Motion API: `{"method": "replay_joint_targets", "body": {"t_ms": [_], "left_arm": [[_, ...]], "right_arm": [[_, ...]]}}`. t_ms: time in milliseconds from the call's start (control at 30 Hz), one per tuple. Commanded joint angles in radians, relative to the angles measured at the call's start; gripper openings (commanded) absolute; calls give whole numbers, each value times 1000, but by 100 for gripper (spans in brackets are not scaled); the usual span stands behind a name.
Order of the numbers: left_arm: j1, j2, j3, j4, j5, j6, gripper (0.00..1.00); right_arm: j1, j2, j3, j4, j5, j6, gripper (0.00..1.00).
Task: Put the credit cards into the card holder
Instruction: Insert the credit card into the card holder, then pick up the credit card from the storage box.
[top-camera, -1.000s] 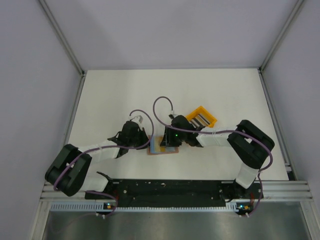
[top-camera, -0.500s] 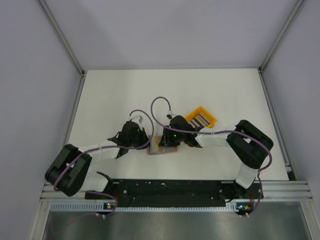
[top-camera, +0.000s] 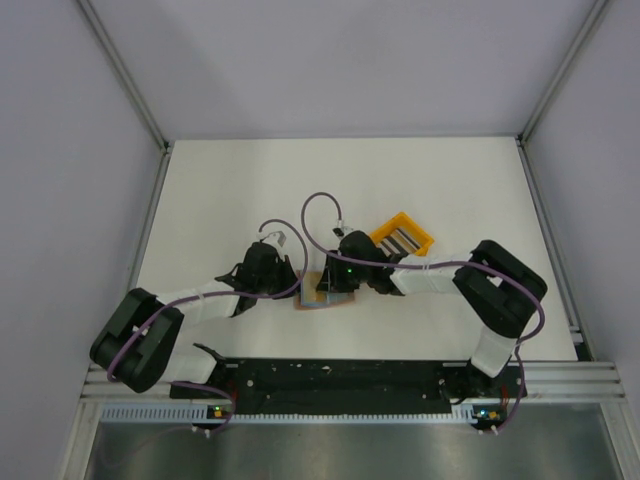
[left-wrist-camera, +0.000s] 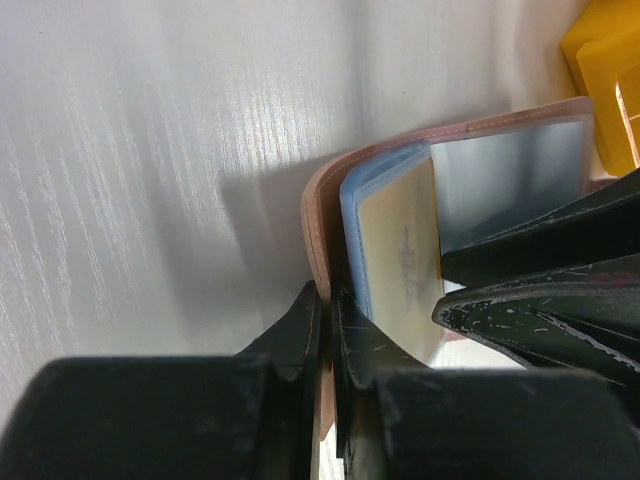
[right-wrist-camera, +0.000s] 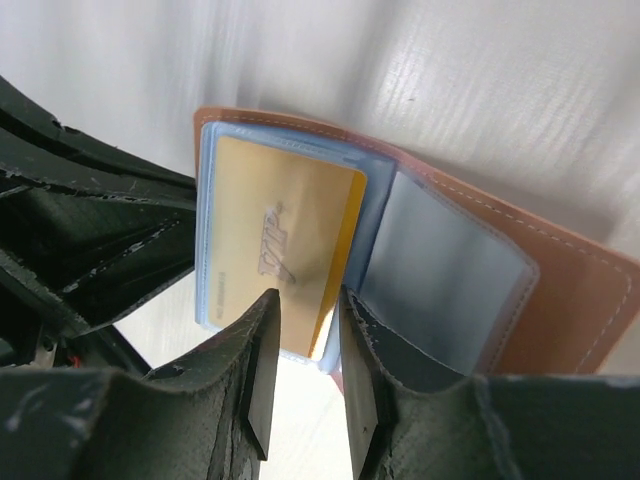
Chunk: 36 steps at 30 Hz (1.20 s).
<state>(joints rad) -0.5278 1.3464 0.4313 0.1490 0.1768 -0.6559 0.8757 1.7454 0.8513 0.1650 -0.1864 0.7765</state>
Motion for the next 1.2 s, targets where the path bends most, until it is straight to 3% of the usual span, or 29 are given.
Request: {"method": "replay_joint_targets", "body": {"t_ms": [0, 567, 1167], "left_arm": [[-1, 0, -8, -63, -14, 25, 0], [-1, -32, 34, -118, 3, 56, 0], [-1, -30, 40, -118, 10, 56, 0]], "right_arm": [[16, -87, 9, -36, 105, -48, 31], [-92, -400, -21, -321, 352, -227, 39], [-172, -348, -6, -372, 364, -421, 38]]}}
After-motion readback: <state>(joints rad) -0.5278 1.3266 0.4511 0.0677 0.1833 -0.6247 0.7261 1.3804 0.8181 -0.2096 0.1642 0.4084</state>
